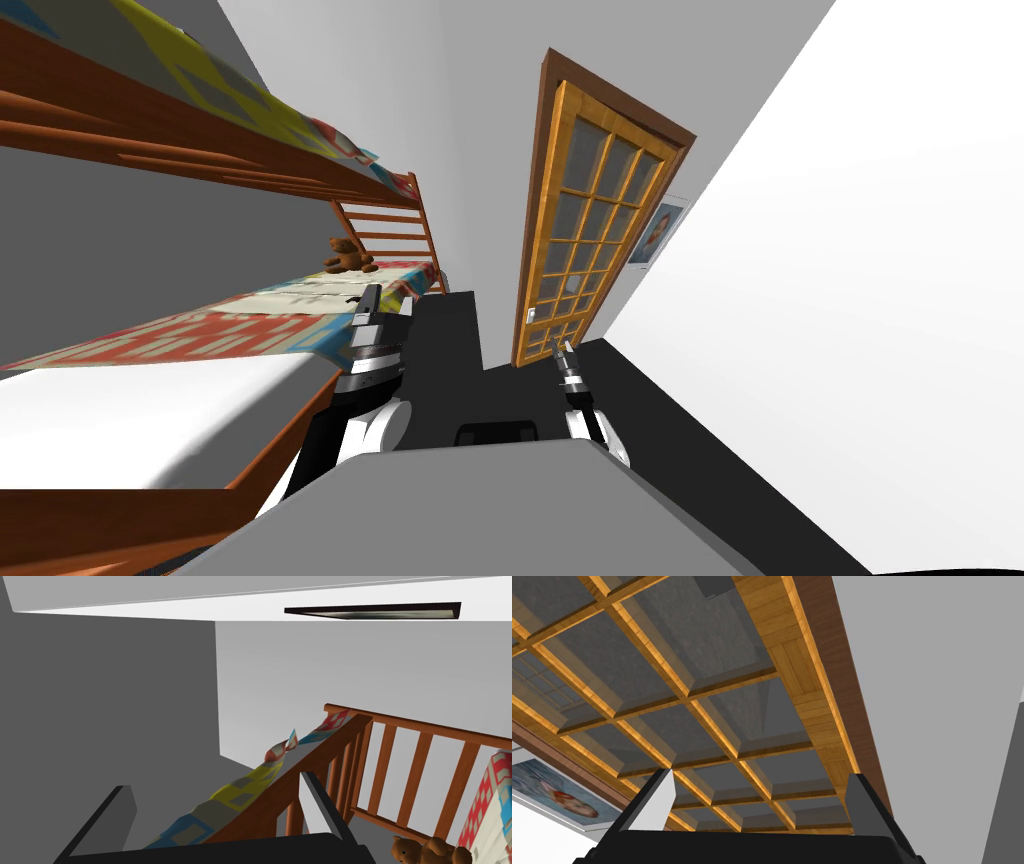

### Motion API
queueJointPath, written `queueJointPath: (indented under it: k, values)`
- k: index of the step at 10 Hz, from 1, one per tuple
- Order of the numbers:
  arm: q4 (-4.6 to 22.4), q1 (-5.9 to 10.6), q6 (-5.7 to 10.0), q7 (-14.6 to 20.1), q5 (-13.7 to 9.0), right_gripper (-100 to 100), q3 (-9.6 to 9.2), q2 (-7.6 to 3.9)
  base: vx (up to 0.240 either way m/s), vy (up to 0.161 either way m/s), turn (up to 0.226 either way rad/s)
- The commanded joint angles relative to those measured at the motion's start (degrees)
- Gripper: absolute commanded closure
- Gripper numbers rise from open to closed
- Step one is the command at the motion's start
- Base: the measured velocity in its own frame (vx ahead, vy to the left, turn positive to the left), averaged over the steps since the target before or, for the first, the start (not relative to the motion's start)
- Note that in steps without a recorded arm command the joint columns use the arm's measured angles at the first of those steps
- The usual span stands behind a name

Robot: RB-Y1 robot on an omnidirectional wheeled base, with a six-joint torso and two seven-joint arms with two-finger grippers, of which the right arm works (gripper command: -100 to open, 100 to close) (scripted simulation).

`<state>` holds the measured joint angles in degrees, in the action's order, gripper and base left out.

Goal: Pull the door open

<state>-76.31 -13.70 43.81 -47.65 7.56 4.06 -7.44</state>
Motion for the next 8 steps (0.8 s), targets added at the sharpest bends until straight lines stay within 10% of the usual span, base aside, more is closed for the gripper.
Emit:
queueJointPath:
  k: [1,8]
  values:
    - [2.4,0.83,0.30,-2.3,0.5,-100,0.28,-0.14,0.106,-0.025,0.116]
    - [11.7,3.62,2.20,-9.3,2.1,-100,1.37,-0.74,0.080,-0.023,0.088]
